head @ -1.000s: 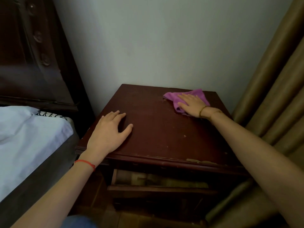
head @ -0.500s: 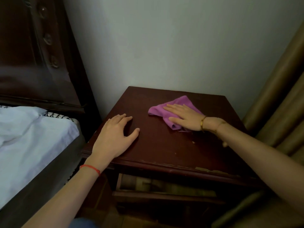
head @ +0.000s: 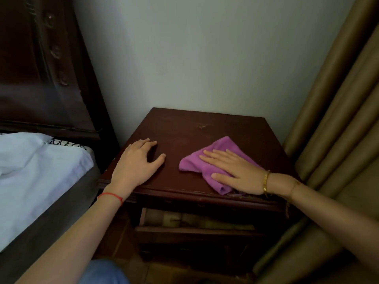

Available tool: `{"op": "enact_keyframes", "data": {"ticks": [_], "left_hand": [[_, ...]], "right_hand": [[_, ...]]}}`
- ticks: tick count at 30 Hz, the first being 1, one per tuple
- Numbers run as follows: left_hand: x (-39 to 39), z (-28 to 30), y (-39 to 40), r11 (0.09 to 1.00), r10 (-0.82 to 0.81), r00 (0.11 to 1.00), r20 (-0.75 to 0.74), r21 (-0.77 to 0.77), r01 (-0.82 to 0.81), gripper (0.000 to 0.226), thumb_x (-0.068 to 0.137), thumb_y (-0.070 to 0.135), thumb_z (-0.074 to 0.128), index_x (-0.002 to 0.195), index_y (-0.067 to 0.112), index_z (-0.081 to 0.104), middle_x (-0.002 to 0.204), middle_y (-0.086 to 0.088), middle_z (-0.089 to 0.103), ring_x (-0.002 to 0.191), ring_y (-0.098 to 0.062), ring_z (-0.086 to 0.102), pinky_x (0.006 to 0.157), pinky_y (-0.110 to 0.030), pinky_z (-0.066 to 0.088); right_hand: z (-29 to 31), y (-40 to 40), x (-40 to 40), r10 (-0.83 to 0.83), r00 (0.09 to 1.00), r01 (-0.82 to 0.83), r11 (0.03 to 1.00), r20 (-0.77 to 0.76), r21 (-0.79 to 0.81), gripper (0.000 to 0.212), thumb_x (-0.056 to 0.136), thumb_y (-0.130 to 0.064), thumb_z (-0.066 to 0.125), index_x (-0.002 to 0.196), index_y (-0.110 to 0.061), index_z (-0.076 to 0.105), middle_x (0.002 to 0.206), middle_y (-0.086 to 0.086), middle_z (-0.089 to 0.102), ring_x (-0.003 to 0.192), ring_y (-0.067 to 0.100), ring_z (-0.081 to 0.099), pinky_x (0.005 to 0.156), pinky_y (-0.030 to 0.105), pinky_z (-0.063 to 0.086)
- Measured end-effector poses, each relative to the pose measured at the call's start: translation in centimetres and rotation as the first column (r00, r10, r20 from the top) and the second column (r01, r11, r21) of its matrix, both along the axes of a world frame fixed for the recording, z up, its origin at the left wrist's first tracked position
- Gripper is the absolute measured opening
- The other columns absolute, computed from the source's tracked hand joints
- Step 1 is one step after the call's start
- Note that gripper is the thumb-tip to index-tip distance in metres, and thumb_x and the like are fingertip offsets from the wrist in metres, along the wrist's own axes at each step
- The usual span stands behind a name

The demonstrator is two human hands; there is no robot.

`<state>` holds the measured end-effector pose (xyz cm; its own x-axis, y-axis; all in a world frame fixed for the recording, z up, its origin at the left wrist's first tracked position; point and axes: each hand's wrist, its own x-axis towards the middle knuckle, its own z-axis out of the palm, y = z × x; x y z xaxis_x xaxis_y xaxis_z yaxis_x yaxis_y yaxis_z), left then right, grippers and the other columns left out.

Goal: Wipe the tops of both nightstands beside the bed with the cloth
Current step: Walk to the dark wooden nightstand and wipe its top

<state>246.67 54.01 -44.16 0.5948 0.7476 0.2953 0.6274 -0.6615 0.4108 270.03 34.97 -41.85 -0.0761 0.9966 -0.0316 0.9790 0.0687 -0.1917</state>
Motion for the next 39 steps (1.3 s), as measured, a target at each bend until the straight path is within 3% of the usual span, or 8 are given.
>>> {"op": "enact_keyframes", "data": {"ticks": [6,11,14,18,20,26,33,39], "left_hand": [[-0.1,0.1,-0.1,1.0,-0.004,1.0,-0.016,-0.017,0.003,0.063,0.09,0.06,0.049,0.142,0.025,0.047,0.151,-0.001,0.04,0.143,-0.02,0.03,0.119,-0.038,0.02],[-0.1,0.1,-0.2,1.0,-0.006,0.999,-0.043,-0.01,0.005,0.064,0.091,0.06,0.046,0.144,0.024,0.044,0.153,-0.002,0.037,0.144,-0.02,0.028,0.12,-0.038,0.016],[-0.1,0.1,-0.2,1.0,-0.003,0.999,-0.053,-0.009,0.002,0.064,0.091,0.06,0.045,0.144,0.025,0.044,0.154,-0.001,0.037,0.144,-0.02,0.028,0.12,-0.038,0.016],[-0.1,0.2,-0.3,1.0,-0.003,0.998,-0.062,-0.003,0.003,0.064,0.092,0.061,0.044,0.145,0.025,0.044,0.154,-0.001,0.036,0.144,-0.02,0.027,0.12,-0.039,0.017],[-0.1,0.2,-0.2,1.0,-0.002,0.998,-0.066,0.0,0.002,0.064,0.092,0.061,0.044,0.145,0.025,0.043,0.154,-0.001,0.036,0.144,-0.02,0.027,0.12,-0.039,0.017],[-0.1,0.1,-0.1,1.0,-0.009,0.997,-0.076,0.008,0.009,0.066,0.092,0.061,0.041,0.146,0.024,0.042,0.155,-0.002,0.035,0.144,-0.02,0.026,0.12,-0.038,0.016],[-0.3,0.3,0.1,0.999,-0.041,0.998,-0.038,-0.02,0.04,0.062,0.092,0.057,0.049,0.143,0.022,0.046,0.153,-0.004,0.037,0.144,-0.021,0.028,0.119,-0.038,0.017],[-2.2,0.3,2.0,0.999,-0.029,1.0,0.0,0.044,0.029,0.051,0.089,0.044,0.061,0.132,0.016,0.059,0.14,-0.012,0.053,0.134,-0.027,0.043,0.115,-0.045,0.029]], "right_hand": [[0.0,0.5,4.8,-0.344,0.93,0.345,0.938,0.125,0.016,0.058,0.097,-0.055,0.019,0.149,-0.035,0.002,0.159,-0.008,0.004,0.146,0.011,0.004,0.116,0.03,-0.004],[-0.4,-3.8,0.4,-0.121,0.992,0.119,0.992,0.045,0.042,0.074,0.083,-0.072,0.006,0.148,-0.038,0.002,0.154,-0.023,-0.001,0.141,-0.004,-0.005,0.116,0.025,-0.006],[-0.1,-4.7,2.1,-0.16,0.987,0.159,0.987,0.016,0.035,0.078,0.075,-0.082,-0.001,0.143,-0.042,0.0,0.152,-0.025,0.001,0.141,-0.004,-0.001,0.116,0.024,-0.004],[-0.2,-2.1,7.1,-0.45,0.884,0.452,0.892,0.13,0.012,0.056,0.098,-0.053,0.019,0.149,-0.034,0.006,0.159,-0.007,0.006,0.146,0.013,0.007,0.116,0.032,-0.001],[-0.2,-1.1,6.8,-0.478,0.864,0.482,0.876,0.156,0.016,0.057,0.1,-0.047,0.022,0.151,-0.029,0.005,0.16,-0.005,0.005,0.146,0.015,0.006,0.117,0.033,-0.001],[-0.4,-3.2,0.4,-0.16,0.986,0.158,0.986,0.051,0.043,0.068,0.09,-0.065,0.012,0.15,-0.034,0.006,0.157,-0.016,0.003,0.144,0.003,0.0,0.118,0.031,-0.003],[0.0,0.8,3.5,-0.33,0.938,0.33,0.944,0.106,0.02,0.055,0.099,-0.049,0.023,0.15,-0.033,0.007,0.159,-0.007,0.007,0.146,0.014,0.007,0.117,0.033,-0.002],[-0.5,1.7,-4.2,-0.009,0.998,0.007,0.999,0.063,0.042,0.054,0.099,-0.052,0.022,0.149,-0.039,0.005,0.158,-0.016,0.002,0.144,0.003,0.0,0.116,0.03,-0.006]]}}
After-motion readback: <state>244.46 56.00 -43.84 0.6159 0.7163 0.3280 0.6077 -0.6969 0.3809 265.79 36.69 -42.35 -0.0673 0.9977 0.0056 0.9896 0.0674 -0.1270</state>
